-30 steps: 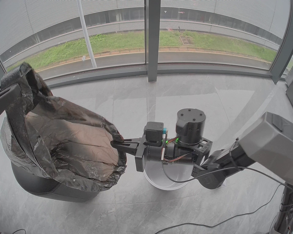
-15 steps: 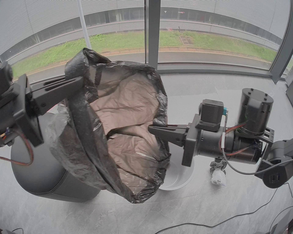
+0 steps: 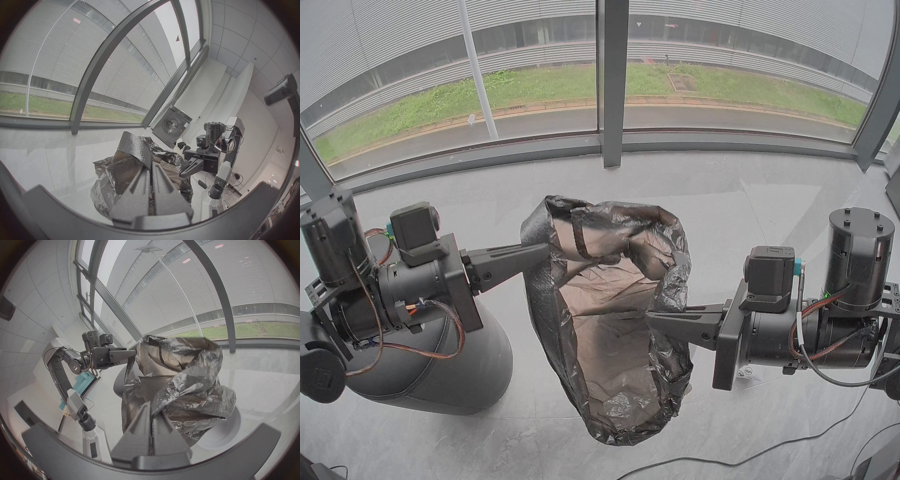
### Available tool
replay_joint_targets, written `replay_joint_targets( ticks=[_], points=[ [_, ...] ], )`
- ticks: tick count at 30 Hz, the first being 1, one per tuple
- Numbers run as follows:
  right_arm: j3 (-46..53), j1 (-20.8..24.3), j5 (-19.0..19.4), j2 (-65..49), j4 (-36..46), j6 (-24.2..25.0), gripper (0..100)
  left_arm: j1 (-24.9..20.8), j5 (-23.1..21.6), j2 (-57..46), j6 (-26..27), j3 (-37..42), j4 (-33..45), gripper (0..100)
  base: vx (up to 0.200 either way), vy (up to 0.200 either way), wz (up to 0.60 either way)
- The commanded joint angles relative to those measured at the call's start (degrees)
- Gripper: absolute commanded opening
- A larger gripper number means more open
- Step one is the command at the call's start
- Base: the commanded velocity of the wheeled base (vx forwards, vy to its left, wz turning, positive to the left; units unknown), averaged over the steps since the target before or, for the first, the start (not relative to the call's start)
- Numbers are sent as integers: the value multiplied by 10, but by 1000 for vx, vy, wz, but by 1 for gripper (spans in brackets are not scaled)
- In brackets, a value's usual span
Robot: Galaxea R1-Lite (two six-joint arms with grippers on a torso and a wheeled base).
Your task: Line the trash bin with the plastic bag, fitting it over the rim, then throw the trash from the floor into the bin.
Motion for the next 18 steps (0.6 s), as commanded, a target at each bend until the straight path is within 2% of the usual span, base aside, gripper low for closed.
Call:
replay_joint_targets(
  ticks=[1, 7, 12, 18],
  points=[
    [15, -12, -6, 11, 6, 1, 0, 16, -11, 85, -11, 24, -56, 0, 0, 0, 0],
    [45, -15, -5, 11, 3, 1, 0, 11, -14, 106, -38, 23, -73, 0, 0, 0, 0],
    [81, -17, 10, 11, 2, 3, 0, 8, -23, 132, -45, 25, -75, 0, 0, 0, 0],
    [96, -13, 21, 11, 1, 41, 0, -3, -24, 156, -46, 25, -74, 0, 0, 0, 0]
  ],
)
